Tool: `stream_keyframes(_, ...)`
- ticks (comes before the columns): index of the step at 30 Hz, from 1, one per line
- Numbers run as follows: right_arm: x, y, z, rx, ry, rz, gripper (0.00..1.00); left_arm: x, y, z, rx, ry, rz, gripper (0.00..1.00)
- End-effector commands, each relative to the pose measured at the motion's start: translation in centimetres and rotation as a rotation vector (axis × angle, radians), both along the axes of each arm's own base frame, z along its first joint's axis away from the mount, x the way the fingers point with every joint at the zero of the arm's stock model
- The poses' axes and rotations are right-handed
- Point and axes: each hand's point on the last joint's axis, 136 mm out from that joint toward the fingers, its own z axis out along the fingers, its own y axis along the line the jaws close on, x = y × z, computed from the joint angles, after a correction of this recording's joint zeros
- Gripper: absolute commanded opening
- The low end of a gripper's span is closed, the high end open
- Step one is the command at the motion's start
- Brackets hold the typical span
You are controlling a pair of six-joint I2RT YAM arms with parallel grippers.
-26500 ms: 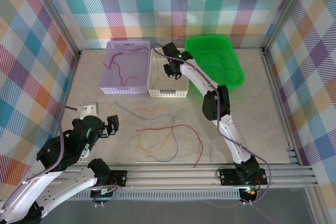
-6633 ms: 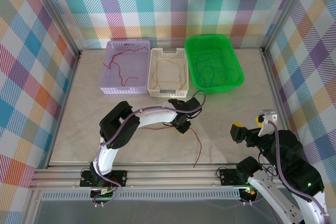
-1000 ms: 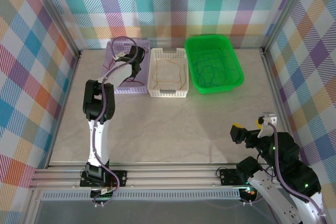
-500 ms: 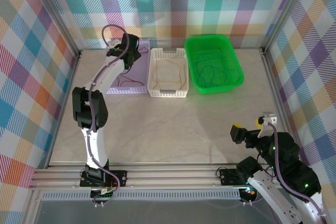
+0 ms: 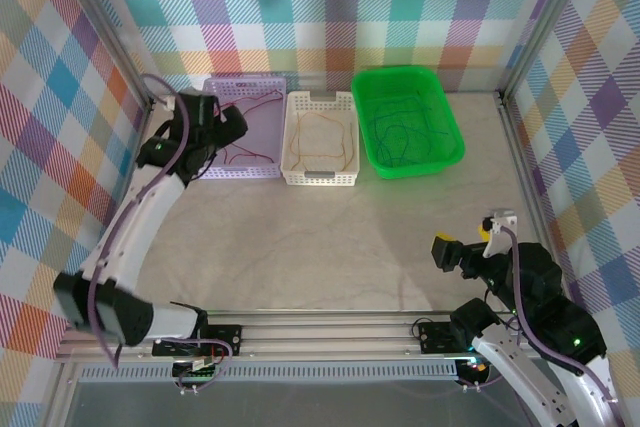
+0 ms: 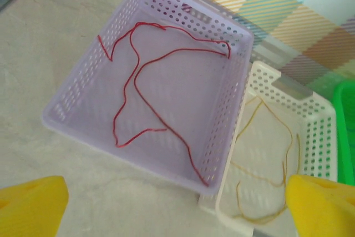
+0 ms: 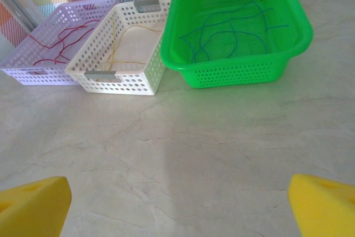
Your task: Untangle the cables
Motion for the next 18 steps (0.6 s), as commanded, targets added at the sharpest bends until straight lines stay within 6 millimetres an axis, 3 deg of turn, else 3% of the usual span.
stream_keyframes(1,0.2,0.8,2.0,0.063,-0.038,0.026,1.0,-3.1,-0.1,-0.5,0.033,0.004,-0.095,1.0)
stream_keyframes(5,0.7,0.5,3.8,0.118,-0.063,-0.018,1.0,-5.9,-0.2,-0.3,0.057,-0.068,-0.154,1.0)
stream_keyframes(10,2.7,1.0,3.6,0.113,-0.029,-0.062,1.0,-8.6,1.2,-1.9,0.097,-0.086,-0.132,1.0)
stream_keyframes(18,8.3,2.0,3.2,-0.015,-0.083,-0.136,1.0,-9.3,1.4,-6.4,0.092,-0.016,-0.118,1.0)
